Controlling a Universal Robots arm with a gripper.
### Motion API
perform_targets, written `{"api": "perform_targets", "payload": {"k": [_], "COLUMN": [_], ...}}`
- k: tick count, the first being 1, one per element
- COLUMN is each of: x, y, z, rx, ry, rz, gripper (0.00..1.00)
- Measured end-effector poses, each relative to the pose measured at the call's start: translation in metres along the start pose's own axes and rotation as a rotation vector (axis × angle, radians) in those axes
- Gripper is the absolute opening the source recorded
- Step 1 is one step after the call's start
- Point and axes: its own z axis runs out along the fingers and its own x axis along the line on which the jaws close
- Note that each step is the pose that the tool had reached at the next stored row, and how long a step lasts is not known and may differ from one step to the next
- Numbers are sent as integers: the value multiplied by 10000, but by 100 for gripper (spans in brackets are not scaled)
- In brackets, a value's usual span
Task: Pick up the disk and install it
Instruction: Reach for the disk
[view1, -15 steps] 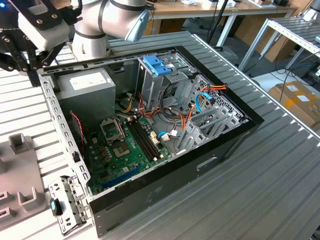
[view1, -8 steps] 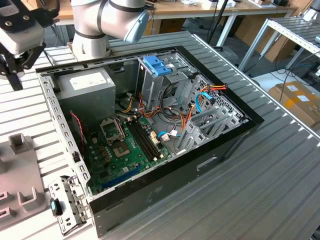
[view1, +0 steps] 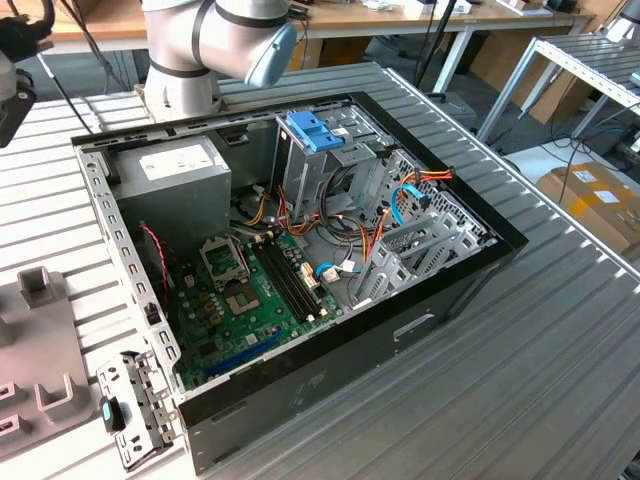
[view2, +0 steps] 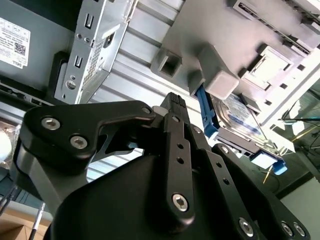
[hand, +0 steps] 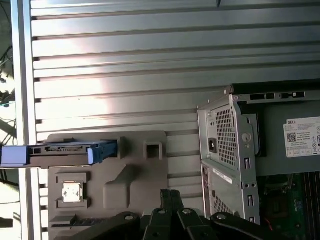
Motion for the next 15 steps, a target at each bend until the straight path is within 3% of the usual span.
{"api": "perform_targets", "payload": {"k": [3, 11, 15], "x": [96, 113, 177], "y": [-7, -8, -4], "z": [-3, -3, -4], "rx": [1, 1, 1], "ry": [1, 1, 1], "rz": [-1, -1, 2], "gripper": [11, 11, 11]}}
